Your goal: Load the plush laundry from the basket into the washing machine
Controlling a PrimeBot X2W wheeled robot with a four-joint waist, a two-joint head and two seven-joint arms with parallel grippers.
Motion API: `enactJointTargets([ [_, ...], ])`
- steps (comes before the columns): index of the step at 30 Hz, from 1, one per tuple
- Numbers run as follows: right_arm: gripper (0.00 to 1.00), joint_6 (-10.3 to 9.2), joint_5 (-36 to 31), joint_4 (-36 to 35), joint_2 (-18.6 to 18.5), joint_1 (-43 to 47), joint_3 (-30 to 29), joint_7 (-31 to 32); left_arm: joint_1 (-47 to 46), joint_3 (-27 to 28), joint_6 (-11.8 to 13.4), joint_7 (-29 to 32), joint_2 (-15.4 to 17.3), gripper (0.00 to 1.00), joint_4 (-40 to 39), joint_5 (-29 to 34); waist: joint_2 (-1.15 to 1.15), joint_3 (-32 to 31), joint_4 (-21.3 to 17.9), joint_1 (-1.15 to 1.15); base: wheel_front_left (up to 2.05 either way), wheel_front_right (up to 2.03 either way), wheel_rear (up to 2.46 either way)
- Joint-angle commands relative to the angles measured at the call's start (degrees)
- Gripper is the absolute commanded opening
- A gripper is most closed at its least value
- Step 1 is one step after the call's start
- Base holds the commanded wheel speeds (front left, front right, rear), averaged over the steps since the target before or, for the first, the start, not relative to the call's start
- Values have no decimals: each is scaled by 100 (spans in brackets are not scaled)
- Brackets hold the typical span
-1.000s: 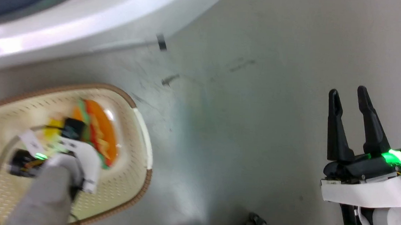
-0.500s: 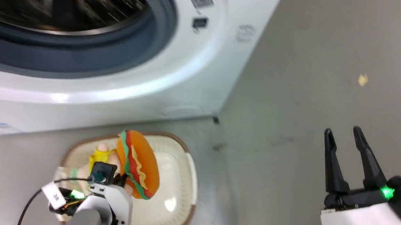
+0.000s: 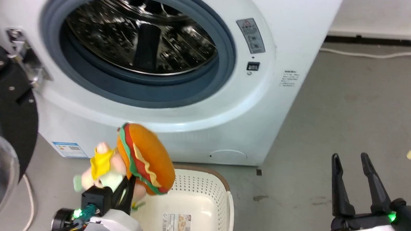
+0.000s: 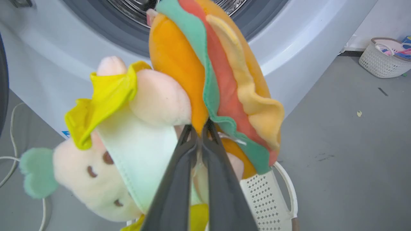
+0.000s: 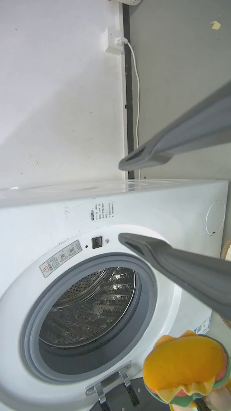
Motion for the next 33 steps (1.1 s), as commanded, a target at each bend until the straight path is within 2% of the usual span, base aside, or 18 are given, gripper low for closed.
enactJointTargets([
  [1,100,-4,-43,8,-9,99,14,-26,145,121,57,-32,-45,0,-481,68,0,-113,98,2,0,0,0],
  [2,100,-4,-43,8,-9,99,14,-26,145,121,57,-32,-45,0,-481,68,0,-113,98,2,0,0,0],
  [3,100,-4,-48,0,-9,109,22,-26,265,254,91,-32,-87,0,-978,130,0,-108,97,2,0,0,0],
  [8,100,-4,-35,-54,-9,38,72,-26,252,550,66,-32,-164,0,-2069,311,0,141,22,2,0,0,0],
  [13,100,-4,-17,-147,-9,-182,176,-26,-243,797,-72,-32,-158,0,-2621,397,0,776,-178,2,0,0,0],
  [18,100,-4,55,-183,-9,-478,312,-26,-1092,926,-221,-32,156,0,-2531,573,0,1516,-555,2,0,0,0],
  [23,100,-4,240,-214,-9,-720,359,-26,-2152,930,-332,94,577,0,-2092,661,0,2174,-952,2,0,0,0],
  [33,100,-4,702,-198,-9,-1054,461,-26,-4481,776,-473,1280,1543,0,-1044,774,0,3028,-1570,2,0,0,0],
])
